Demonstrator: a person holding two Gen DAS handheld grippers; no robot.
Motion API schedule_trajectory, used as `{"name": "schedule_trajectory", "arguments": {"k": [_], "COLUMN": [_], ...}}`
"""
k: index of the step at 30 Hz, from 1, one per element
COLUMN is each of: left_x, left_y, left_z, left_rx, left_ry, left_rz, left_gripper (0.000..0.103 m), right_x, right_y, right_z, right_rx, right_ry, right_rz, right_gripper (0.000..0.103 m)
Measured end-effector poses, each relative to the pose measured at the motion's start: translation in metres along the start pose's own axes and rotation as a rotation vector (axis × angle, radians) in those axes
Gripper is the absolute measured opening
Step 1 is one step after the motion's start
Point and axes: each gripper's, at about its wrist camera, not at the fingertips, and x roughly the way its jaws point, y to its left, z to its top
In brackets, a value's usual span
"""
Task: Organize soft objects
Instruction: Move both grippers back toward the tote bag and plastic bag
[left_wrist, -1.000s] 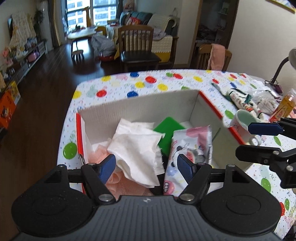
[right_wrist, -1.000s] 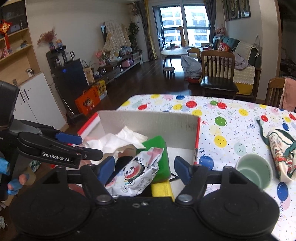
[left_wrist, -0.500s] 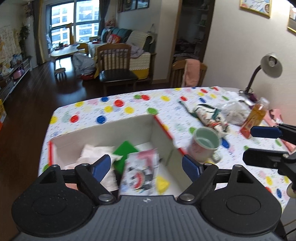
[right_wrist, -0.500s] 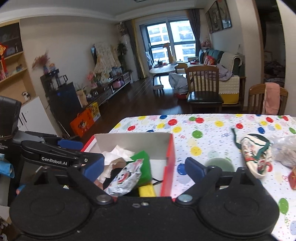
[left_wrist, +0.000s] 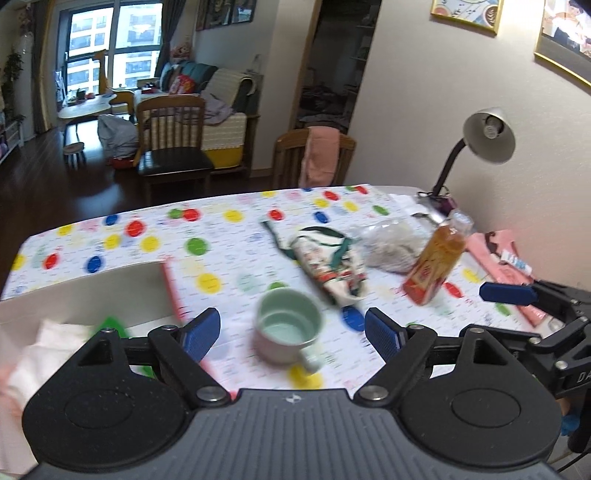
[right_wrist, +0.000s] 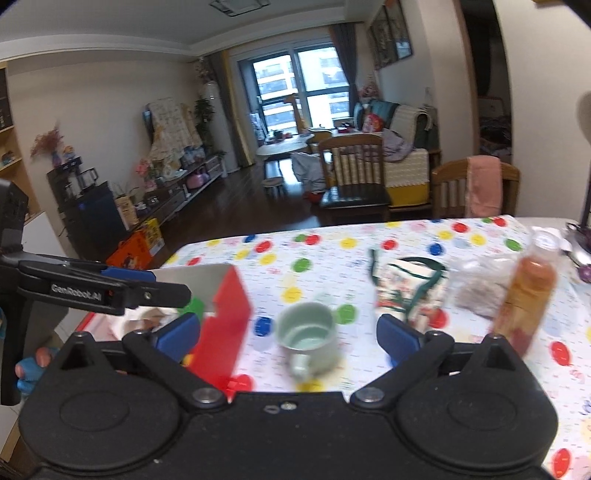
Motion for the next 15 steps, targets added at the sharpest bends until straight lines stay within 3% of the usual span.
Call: {"name": "schedule_trajectory", "arguments": {"k": [11, 15], "left_x": [0.074, 0.097], "left_y": [-0.081, -0.099], "left_z": [0.018, 0.025], "left_rx": [-0.011, -0.006], "left_ry": [0.000, 0.009], "left_rz": [-0.027, -0.009], "left_gripper": [0.090, 0.101], "right_x": [-0.018, -0.024], "right_y": [-0.097, -0.125], "right_z": [0.007, 0.027], "right_rx": [0.035, 0.026], "right_ry": [0.012, 0.006], "right_rz": [-0.039, -0.042], "right_gripper": [0.102, 0.102]}}
